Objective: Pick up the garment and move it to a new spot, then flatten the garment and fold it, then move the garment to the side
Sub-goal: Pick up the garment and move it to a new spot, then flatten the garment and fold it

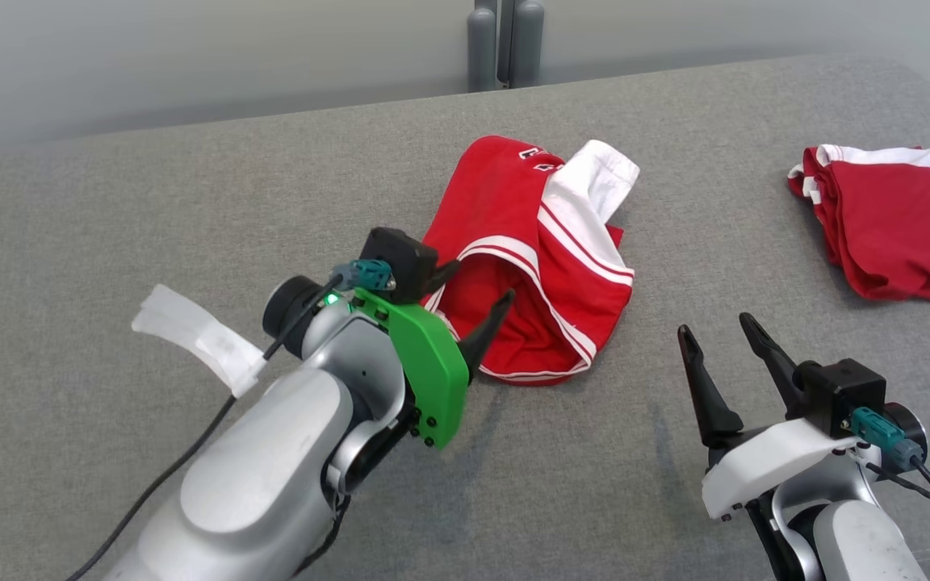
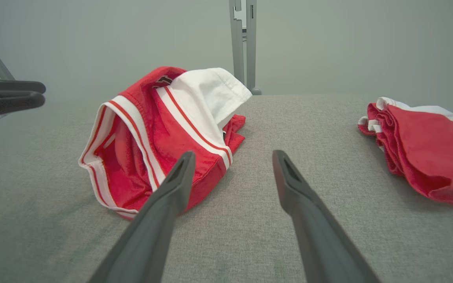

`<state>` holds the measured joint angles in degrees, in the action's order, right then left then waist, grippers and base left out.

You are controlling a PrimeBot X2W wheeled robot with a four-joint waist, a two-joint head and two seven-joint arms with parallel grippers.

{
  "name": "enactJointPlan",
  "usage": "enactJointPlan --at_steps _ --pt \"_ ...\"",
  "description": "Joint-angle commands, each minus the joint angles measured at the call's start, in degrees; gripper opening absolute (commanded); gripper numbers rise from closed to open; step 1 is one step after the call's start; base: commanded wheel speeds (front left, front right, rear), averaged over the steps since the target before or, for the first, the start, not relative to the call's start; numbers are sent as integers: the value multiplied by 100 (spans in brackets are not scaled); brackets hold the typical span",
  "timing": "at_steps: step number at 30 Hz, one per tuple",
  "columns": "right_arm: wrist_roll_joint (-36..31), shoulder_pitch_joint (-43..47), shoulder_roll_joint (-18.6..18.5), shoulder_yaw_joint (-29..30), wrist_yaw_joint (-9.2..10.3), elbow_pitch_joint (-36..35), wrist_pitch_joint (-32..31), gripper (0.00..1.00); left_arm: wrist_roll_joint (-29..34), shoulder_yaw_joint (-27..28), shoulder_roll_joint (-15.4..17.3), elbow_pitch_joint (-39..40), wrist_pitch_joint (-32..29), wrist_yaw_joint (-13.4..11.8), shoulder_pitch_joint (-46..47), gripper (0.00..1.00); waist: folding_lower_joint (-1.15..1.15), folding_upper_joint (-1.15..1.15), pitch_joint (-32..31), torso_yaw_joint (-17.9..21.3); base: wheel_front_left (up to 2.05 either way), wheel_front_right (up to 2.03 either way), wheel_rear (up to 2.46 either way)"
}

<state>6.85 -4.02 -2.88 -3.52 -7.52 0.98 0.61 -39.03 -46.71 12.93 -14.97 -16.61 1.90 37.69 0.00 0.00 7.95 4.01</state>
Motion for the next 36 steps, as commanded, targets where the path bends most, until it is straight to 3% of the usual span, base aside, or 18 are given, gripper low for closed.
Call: enactJointPlan --at_steps 1,7,22,28,29,30,31,32,36 --pt "19 37 -4 0 6 -32 1 100 -16 -22 -25 52 -43 -50 -125 100 0 0 -75 -71 0 0 0" --pt "55 16 -4 -32 7 -112 -21 100 -241 -12 -192 63 24 -170 -432 100 0 0 34 73 0 0 0" --pt "181 -111 -2 -73 6 -49 146 100 -331 368 -538 -1119 491 -522 -27 100 0 0 502 802 0 0 0" --pt "171 -158 -3 -17 7 12 222 100 -420 479 -615 -1365 868 -318 123 100 0 0 582 836 0 0 0" --pt "169 -165 -2 -10 7 21 226 100 -440 492 -631 -1366 922 -277 144 76 0 0 580 819 0 0 0" --pt "169 -165 -2 -10 7 21 226 100 -440 492 -631 -1366 922 -277 144 76 0 0 580 819 0 0 0" --pt "166 -176 -2 -14 6 32 228 100 -448 493 -643 -1372 973 -229 167 42 0 0 574 798 0 0 0" --pt "165 -181 -2 -23 6 43 236 100 -446 490 -662 -1368 1040 -189 185 0 0 0 565 775 0 0 0" --pt "148 -189 -3 -39 6 77 236 100 -538 562 -729 -1301 1334 -36 210 0 0 0 500 665 0 0 0"
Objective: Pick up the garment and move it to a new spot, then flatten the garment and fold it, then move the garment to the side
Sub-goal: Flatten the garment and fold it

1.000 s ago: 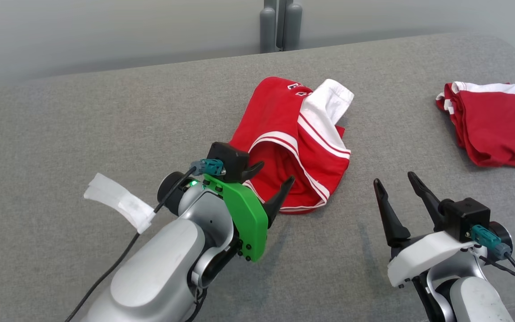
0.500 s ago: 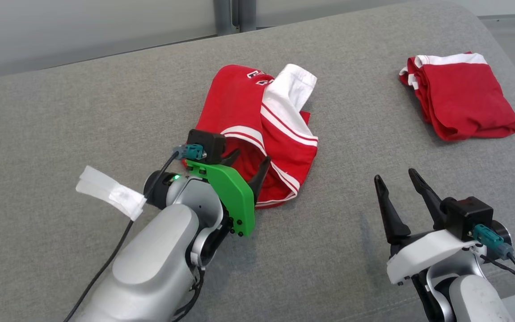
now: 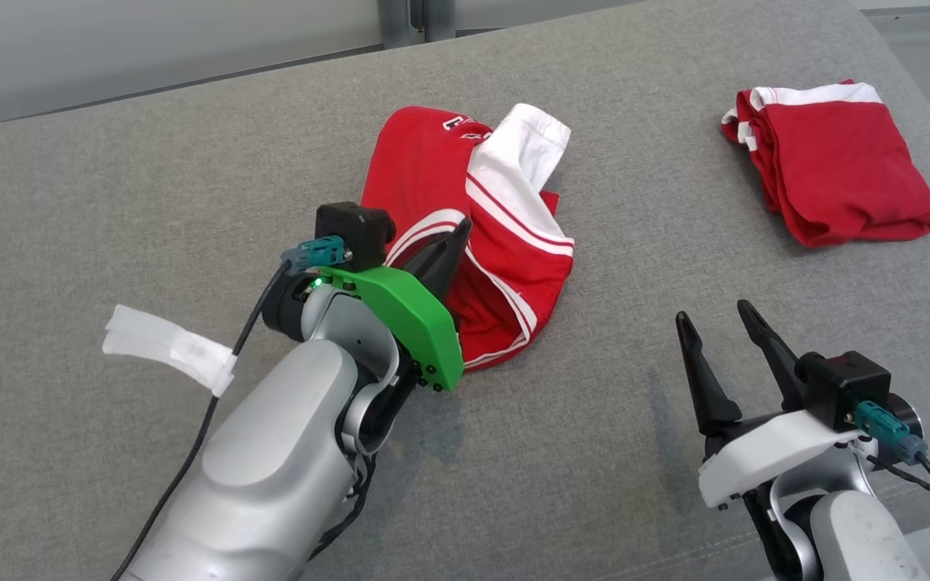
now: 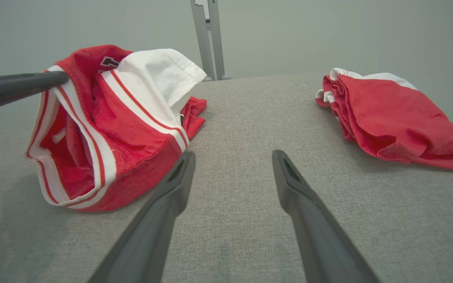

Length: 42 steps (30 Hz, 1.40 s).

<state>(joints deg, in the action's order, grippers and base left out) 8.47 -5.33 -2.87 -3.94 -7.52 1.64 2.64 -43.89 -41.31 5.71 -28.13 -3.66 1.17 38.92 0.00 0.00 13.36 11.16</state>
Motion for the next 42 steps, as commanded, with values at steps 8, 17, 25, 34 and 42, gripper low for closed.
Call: enactJointPlan --at_steps 8,17,25,34,42 --pt "-56 -40 -3 25 6 27 -19 100 -120 333 87 429 479 34 253 0 0 0 -205 -269 0 0 0" --pt "-44 73 -4 32 7 -16 -60 100 -98 720 633 1361 335 -359 310 0 0 0 -380 -400 0 0 0" --pt "-12 129 -4 31 7 -41 -56 100 -170 1161 1545 1735 -104 -863 -152 0 0 0 -420 -458 0 0 0" --pt "-62 97 -3 -19 6 -53 -98 100 -304 1308 1965 865 -216 -1082 -752 100 0 0 -401 -494 0 0 0" --pt "-116 176 -3 31 6 -79 -159 100 -230 1163 2004 622 -291 -1121 -969 100 0 0 -472 -568 0 0 0"
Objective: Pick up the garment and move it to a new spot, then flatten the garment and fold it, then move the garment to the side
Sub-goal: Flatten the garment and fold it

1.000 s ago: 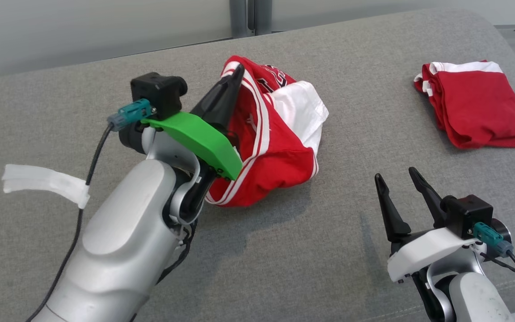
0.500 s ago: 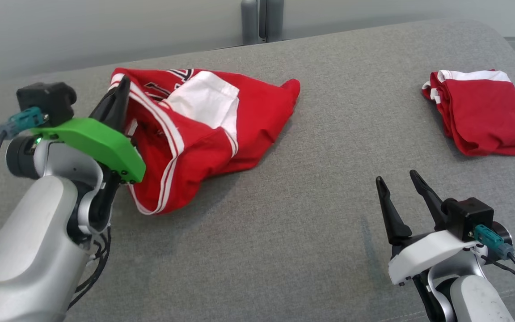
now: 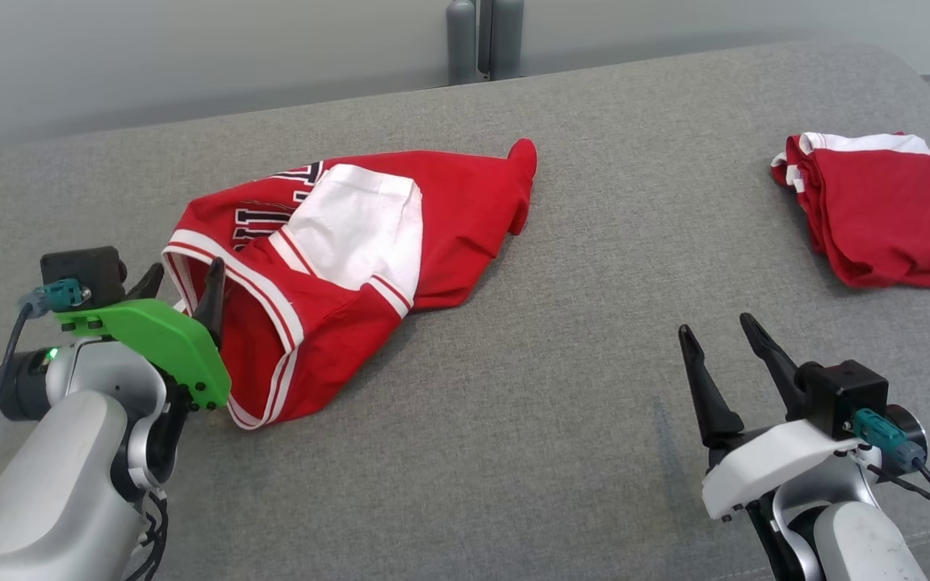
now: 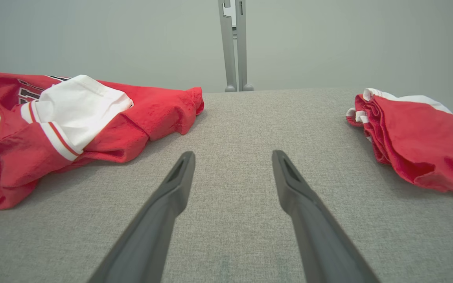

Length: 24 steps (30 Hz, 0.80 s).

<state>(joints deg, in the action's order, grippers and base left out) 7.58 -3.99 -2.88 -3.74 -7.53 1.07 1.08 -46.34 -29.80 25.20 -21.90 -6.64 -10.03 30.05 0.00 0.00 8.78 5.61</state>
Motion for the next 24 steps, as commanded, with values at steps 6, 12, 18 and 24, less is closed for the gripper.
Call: enactJointPlan --at_steps 6,12,18,24 --pt "-38 146 -3 79 8 -72 -36 100 122 -45 339 584 -397 -459 -397 100 0 0 -95 -117 0 0 0" --pt "-16 230 -3 141 8 -110 -44 100 136 -17 536 1729 -447 -791 -888 100 0 0 -147 -231 0 0 0" --pt "-6 189 -3 160 8 -120 -41 100 328 -419 435 2420 -620 -686 -801 100 0 0 -140 -306 0 0 0" --pt "37 50 -4 31 7 -105 3 100 409 -877 85 2195 -824 -290 -327 100 0 0 8 -163 0 0 0"
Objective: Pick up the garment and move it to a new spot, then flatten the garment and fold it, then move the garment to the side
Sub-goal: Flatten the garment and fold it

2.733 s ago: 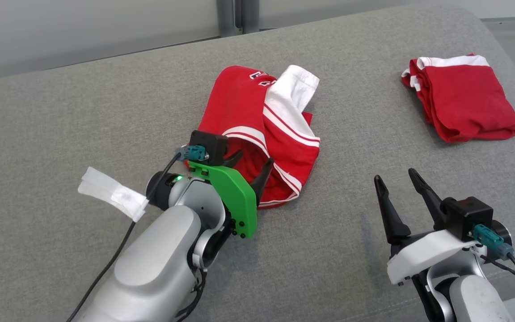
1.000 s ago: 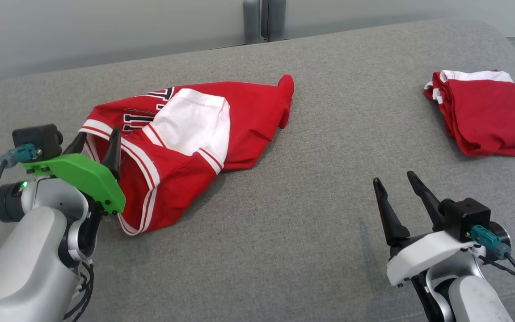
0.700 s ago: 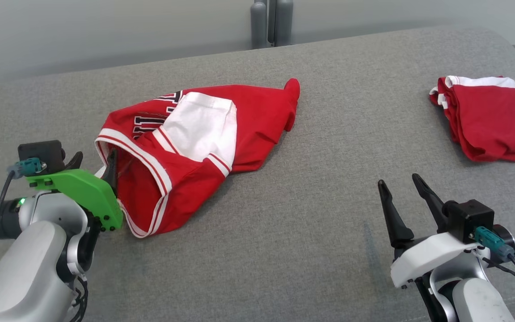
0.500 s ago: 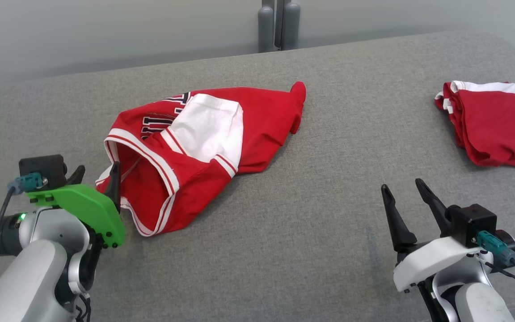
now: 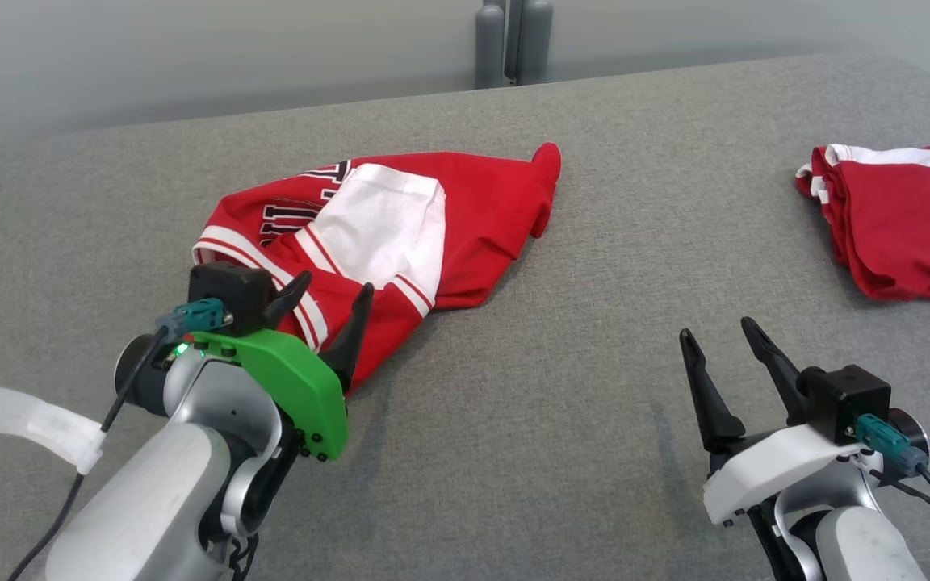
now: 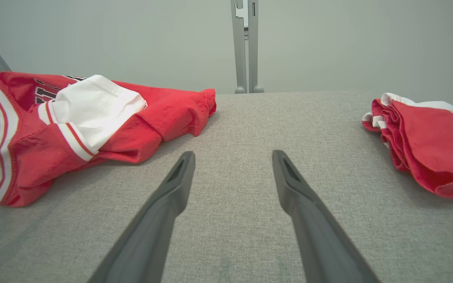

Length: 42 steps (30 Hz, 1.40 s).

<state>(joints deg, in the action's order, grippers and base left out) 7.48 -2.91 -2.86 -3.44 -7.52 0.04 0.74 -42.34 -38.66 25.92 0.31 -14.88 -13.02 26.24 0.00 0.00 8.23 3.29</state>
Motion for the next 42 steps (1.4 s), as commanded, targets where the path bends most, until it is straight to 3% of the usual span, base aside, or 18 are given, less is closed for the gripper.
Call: enactJointPlan --at_steps 1,10,22,23,25,26,27,35,42 --pt "60 -70 -6 -15 7 6 38 100 32 -15 -30 -137 26 69 148 100 0 0 99 112 0 0 0" --pt "92 -235 -5 -38 7 53 152 100 274 -367 -247 -1239 -192 435 844 100 0 0 495 627 0 0 0" --pt "190 -249 -4 32 6 196 350 100 87 -394 -208 -1640 -838 225 976 100 0 0 731 836 0 0 0" --pt "189 -256 -3 41 6 204 349 100 69 -405 -209 -1619 -876 227 957 88 0 0 734 819 0 0 0" --pt "174 -281 -3 51 6 214 355 100 46 -445 -204 -1595 -962 260 917 28 0 0 728 772 0 0 0" --pt "161 -293 -3 50 6 218 352 100 10 -455 -215 -1580 -995 292 896 6 0 0 720 744 0 0 0" --pt "152 -307 -3 44 6 218 352 100 5 -464 -221 -1562 -1007 310 890 0 0 0 713 718 0 0 0" --pt "89 -317 -5 35 6 244 309 100 -102 -340 -339 -1292 -500 460 807 0 0 0 589 457 0 0 0" --pt "28 -203 -5 110 7 193 254 100 -303 309 -179 -533 368 187 451 0 0 0 432 172 0 0 0"
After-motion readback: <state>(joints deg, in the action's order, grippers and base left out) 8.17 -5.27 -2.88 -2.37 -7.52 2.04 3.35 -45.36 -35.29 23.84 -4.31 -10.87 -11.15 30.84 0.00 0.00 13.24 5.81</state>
